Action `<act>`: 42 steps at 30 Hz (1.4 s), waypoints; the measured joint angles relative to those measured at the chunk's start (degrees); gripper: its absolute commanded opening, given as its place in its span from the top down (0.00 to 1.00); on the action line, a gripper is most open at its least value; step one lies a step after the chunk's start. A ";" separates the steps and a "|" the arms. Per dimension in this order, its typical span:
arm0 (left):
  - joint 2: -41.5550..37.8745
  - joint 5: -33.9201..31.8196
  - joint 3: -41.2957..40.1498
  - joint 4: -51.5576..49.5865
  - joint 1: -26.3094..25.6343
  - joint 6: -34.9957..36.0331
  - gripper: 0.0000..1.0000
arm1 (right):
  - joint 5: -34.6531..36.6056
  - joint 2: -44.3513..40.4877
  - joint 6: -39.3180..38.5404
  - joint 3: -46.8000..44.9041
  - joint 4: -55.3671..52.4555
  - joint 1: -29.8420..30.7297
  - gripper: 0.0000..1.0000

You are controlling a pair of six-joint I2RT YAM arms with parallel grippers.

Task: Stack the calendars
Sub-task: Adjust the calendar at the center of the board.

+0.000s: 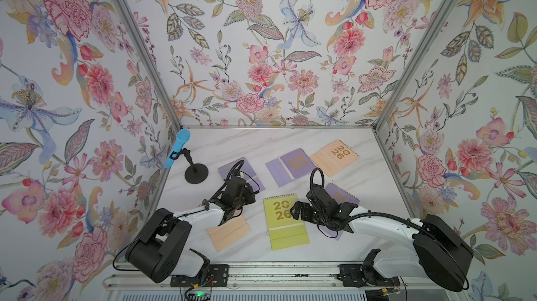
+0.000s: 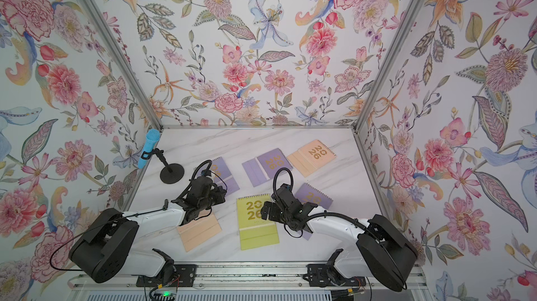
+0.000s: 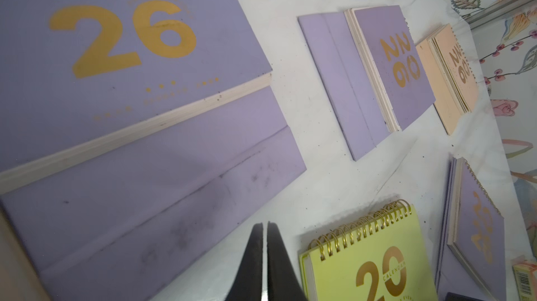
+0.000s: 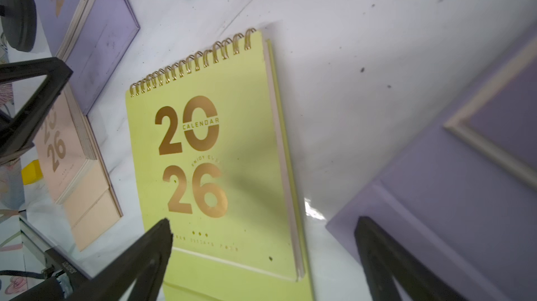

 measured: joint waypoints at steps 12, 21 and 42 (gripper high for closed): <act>4.85 6.45 -1.42 4.94 -1.33 -4.50 1.00 | -3.21 4.28 2.84 0.96 6.14 2.27 0.01; 8.41 8.44 -1.40 8.70 -1.88 -5.86 1.00 | -3.78 4.81 5.07 0.48 8.79 3.19 0.01; 7.34 6.71 6.73 -2.64 -2.73 -3.15 1.00 | -4.17 -12.24 6.51 -3.91 -1.22 -6.95 0.01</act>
